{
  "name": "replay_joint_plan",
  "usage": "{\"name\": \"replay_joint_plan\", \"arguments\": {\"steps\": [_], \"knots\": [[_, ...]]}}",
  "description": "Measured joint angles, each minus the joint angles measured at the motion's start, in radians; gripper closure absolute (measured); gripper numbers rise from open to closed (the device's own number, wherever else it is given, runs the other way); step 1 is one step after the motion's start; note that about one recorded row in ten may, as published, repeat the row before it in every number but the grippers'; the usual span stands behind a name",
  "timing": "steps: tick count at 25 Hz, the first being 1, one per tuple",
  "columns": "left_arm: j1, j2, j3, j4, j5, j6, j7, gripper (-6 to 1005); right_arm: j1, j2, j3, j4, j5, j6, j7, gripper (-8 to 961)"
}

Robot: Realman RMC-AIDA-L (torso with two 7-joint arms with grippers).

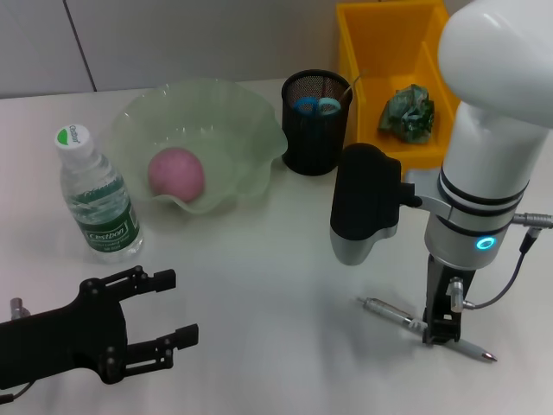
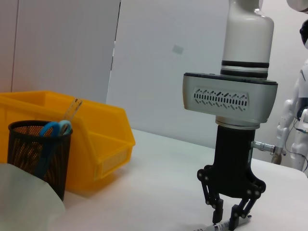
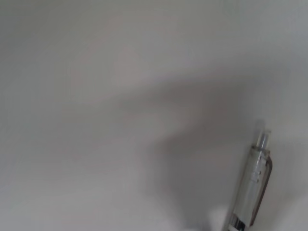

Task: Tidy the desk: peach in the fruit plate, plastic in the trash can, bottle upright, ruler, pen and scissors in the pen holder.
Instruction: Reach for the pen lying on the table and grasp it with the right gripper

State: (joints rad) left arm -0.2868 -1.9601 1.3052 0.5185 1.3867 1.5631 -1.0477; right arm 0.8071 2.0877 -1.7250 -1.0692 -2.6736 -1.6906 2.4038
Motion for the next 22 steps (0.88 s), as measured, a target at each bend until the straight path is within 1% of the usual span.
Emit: {"name": "replay_joint_plan", "arguments": {"steps": [8,19,22], "knots": [[-0.001,0.001,-0.003,0.0,0.0,0.0,0.0,206,0.006,0.0,-0.001,0.002,0.0,0.0,0.0,742],[-0.003,0.003,-0.005,0.002,0.0,-0.001,0.0,206,0.011,0.0,0.005,-0.005,0.004,-0.006,0.0,819],[-0.004,0.003,-0.005,0.003,0.0,-0.001,0.0,206,0.016,-0.001,0.01,-0.005,0.008,-0.015,-0.004,820]]}}
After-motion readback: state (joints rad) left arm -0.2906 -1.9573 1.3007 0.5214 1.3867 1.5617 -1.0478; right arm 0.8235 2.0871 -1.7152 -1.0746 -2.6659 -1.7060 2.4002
